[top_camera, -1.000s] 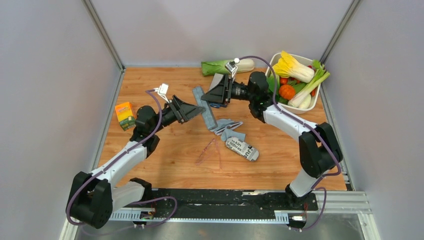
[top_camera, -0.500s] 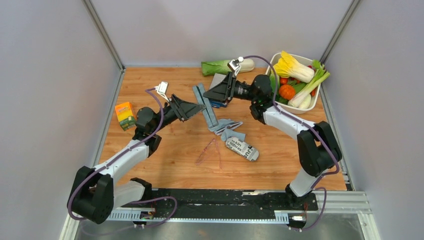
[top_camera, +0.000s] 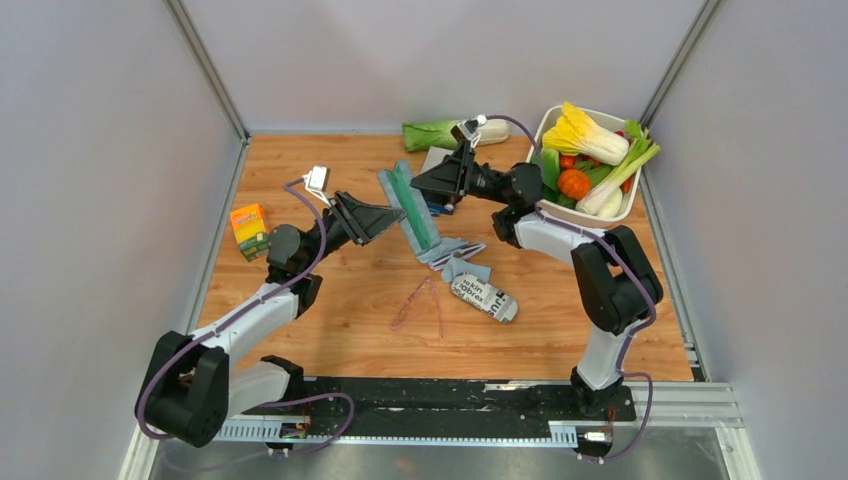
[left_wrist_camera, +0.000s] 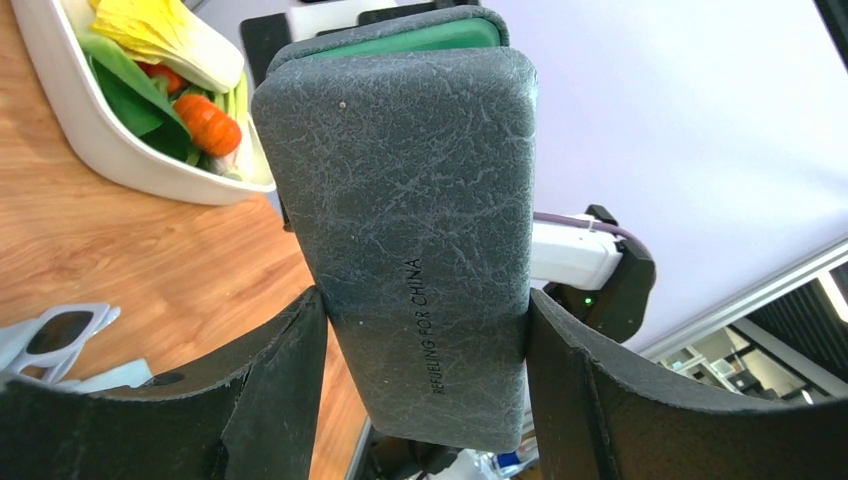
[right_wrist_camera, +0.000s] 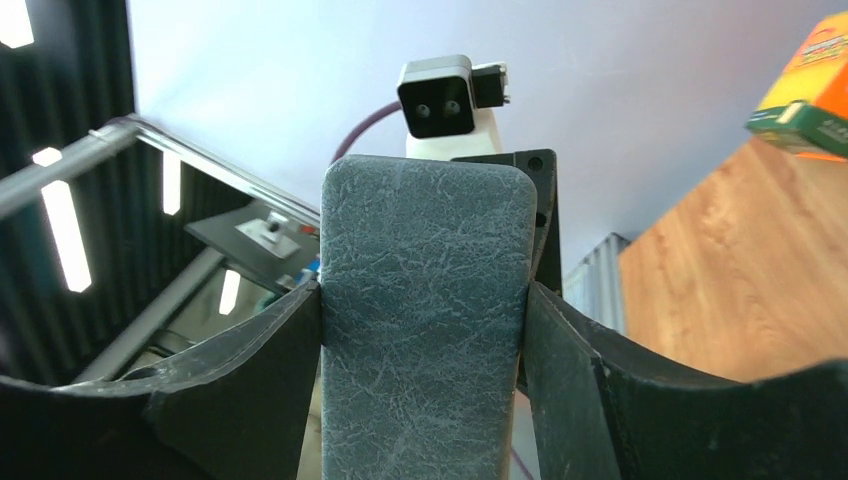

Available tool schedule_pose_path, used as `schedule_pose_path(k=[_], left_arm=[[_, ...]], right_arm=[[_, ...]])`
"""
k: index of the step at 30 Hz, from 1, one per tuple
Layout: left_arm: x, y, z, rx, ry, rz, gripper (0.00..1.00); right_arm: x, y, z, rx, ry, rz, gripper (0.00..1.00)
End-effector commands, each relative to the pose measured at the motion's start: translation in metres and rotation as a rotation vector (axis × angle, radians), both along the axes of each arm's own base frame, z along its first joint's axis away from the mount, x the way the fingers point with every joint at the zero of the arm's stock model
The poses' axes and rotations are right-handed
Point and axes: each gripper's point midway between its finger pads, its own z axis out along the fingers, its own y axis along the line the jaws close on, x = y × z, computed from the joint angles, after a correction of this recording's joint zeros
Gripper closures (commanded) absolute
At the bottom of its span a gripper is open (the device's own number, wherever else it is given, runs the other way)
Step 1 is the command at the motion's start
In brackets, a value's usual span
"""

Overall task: Organize the sunglasses
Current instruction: Open the sunglasses case.

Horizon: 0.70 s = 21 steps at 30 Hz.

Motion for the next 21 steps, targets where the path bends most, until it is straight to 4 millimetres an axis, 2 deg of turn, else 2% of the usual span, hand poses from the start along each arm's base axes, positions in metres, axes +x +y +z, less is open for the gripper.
schedule_pose_path(k=[1,12,21], left_arm=[[-0.021,0.003,0.052,-0.095,-0.209,-0.043,0.57],[-0.040,0.011,0.105,-0.227,-0.361,-0.085,0.57],[-0.046,0.019,0.142,-0.295,-0.491,-0.060,0.56]], right_arm=[[-0.026,-0.012,0.035,0.214,-0.009,0.142,0.45],[-0.014,-0.015,0.044,0.330,0.012,0.167,0.46],[-0.003,-0.021,0.071,0.428,0.042,0.171,0.46]])
